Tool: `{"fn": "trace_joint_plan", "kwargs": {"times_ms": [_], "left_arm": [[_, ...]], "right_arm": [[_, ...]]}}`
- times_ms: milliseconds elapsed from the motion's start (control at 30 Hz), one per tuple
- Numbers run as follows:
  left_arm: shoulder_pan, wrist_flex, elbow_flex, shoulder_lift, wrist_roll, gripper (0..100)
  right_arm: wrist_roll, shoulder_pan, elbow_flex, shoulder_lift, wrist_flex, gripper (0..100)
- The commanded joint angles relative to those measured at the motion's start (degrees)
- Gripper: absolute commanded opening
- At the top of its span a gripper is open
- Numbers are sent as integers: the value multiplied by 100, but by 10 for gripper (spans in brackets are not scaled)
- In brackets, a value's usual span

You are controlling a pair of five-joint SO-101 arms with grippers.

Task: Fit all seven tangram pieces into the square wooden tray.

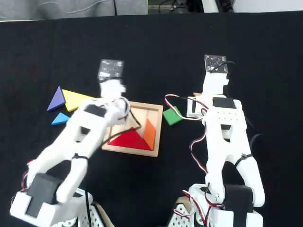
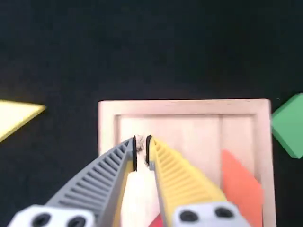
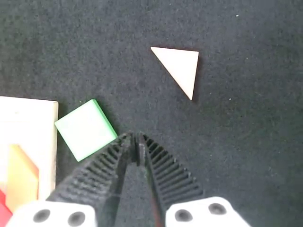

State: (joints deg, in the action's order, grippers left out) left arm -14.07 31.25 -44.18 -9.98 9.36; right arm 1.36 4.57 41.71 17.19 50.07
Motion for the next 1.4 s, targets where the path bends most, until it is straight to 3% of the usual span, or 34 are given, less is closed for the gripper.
{"fn": "trace_joint_plan", "kwargs": {"times_ms": [0, 233, 767, 867, 1067, 1200, 1367], "left_arm": [[-119, 0, 505, 791, -44, 69], [66, 818, 1736, 1934, -9, 69], [875, 721, 1200, 1398, -9, 69], [664, 738, 936, 756, 0, 69], [734, 1222, -40, -1846, 0, 70], [1341, 2013, -787, -3912, -44, 73], [2598, 2215, -2070, -5890, -149, 73]], "right_arm": [[-44, -79, -31, 180, -105, 11], [-44, -79, -22, 180, -105, 11], [-53, -53, -57, 224, -105, 11], [-105, 35, -233, 224, 9, 11], [-730, 589, -1200, 312, 1433, 15], [-1160, 536, -1270, 145, 1864, 25], [-580, 97, -1481, -365, 1565, 169]]}}
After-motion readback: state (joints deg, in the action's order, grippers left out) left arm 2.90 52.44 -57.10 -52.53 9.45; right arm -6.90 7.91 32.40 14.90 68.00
